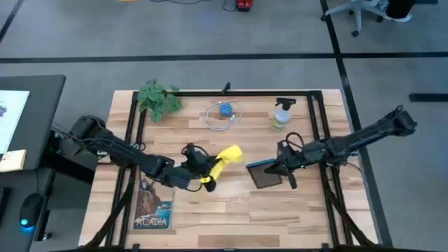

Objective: Apply microfiber cloth
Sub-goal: Wipe the tablet with the yellow microfiber cloth

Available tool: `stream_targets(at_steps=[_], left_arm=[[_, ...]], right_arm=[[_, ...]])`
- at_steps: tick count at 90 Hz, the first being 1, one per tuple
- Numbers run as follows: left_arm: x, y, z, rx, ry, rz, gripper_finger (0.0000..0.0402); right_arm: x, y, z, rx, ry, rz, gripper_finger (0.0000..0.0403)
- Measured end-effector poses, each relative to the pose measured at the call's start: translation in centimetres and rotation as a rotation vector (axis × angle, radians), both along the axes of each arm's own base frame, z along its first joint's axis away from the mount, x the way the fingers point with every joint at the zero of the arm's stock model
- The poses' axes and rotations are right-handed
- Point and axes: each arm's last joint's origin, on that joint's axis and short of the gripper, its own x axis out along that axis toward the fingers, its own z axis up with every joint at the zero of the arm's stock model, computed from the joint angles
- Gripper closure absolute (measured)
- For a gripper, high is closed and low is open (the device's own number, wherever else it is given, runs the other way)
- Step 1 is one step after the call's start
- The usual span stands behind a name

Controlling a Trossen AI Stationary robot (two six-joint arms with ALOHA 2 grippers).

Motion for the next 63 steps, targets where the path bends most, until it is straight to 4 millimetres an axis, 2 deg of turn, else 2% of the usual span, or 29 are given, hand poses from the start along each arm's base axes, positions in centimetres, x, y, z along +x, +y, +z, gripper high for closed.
stream_targets(at_steps=[26,41,63], left_arm=[[-2.2,-1.4,1.3,0.064,-0.032,-0.037,0.0402],[-2.7,-2.2,1.4,0.073,-0.029,-0.062,0.0402],[-2.8,-2.4,1.3,0.074,-0.029,-0.068,0.0402]], right_arm=[[2.6,-0.8,-1.5,0.053,-0.010,0.010,0.0384],[3.0,-1.4,-2.1,0.068,0.020,-0.028,0.0384],[3.3,-2.7,-2.3,0.121,0.045,-0.057,0.0384]])
